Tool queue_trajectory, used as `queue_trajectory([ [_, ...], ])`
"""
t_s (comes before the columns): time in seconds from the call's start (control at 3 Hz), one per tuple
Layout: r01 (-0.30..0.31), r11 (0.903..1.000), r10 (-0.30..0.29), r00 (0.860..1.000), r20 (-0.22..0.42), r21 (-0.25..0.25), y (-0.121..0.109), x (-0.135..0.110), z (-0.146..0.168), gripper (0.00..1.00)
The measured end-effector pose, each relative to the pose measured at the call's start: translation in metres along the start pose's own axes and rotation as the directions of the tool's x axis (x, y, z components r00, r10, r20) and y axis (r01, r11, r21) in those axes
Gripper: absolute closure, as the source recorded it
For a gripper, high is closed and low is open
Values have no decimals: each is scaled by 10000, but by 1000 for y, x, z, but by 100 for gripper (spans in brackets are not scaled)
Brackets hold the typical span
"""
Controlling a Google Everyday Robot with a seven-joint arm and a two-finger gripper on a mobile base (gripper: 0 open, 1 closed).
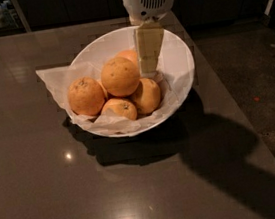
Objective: Pick orange from white bowl
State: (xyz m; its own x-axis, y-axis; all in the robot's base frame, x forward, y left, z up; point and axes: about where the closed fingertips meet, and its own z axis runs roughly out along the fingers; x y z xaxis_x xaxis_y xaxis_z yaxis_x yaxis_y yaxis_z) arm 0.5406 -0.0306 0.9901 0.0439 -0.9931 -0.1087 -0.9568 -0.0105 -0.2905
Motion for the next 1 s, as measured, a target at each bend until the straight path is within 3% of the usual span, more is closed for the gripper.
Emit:
queue_trajectory([
  [0.33,182,9993,-179,9998,91,-339,2,-10,12,21],
  [1.0,-85,9959,120,9992,379,-901,12,-21,27,22],
])
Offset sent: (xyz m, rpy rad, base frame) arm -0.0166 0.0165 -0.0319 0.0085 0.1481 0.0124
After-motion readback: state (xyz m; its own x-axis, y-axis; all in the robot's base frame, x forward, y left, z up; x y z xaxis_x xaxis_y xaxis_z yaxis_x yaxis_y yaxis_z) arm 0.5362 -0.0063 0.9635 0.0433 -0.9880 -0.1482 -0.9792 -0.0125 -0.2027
